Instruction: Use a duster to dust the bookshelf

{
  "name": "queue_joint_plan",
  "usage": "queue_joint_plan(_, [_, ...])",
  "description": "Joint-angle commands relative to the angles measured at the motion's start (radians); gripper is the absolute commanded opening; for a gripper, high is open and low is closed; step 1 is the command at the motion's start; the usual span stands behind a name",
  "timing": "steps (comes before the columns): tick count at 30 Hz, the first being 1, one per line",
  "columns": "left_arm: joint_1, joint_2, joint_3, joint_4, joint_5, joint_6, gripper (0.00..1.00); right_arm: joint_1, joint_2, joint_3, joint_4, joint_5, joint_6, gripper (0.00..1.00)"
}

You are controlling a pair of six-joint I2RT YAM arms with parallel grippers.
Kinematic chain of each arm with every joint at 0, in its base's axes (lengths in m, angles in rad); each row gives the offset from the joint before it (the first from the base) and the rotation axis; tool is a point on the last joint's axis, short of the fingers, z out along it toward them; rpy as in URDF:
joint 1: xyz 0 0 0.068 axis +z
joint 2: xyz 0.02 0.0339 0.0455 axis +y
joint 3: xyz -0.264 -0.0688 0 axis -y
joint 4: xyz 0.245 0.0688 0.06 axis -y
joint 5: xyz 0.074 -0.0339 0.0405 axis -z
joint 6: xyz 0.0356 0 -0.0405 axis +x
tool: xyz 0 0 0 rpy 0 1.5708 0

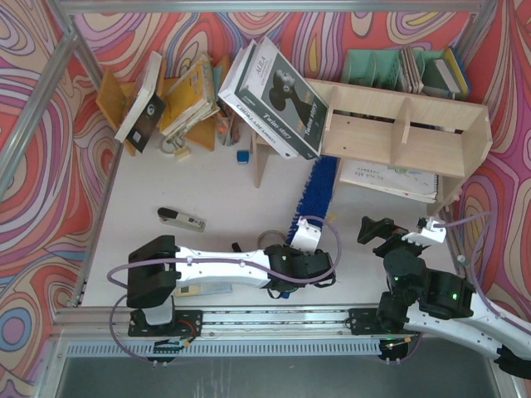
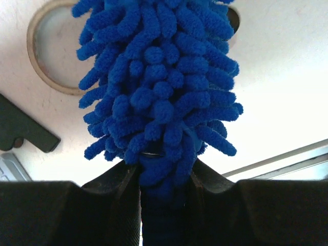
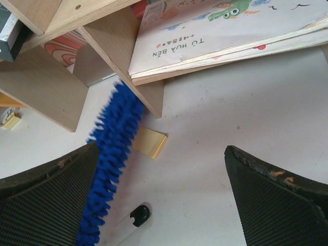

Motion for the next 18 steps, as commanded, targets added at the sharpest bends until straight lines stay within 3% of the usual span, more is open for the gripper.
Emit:
queue_joint_plan(1, [0.002, -0.025, 0.001, -0.049, 0.062, -0.006, 0.0, 0.006, -0.007, -0.007, 0.004, 0.018, 0.001, 0.99])
queue_joint_plan(6, [0.005, -0.097, -0.018, -0.097, -0.035, -0.001, 0.0, 0.006, -0.003, -0.007, 0.001, 0.019, 0.001, 0.99])
queue_joint_plan(14, [0.005, -0.406, -0.176, -0.032, -0.24, -0.002, 0.0, 0.006, -0.004, -0.007, 0.003, 0.018, 0.001, 0.99])
queue_joint_plan(18, [0.005, -0.511, -0.213, -0.116, -0.333, -0.046, 0.0, 0.006, -0.007, -0.007, 0.001, 0.017, 0.0, 0.99])
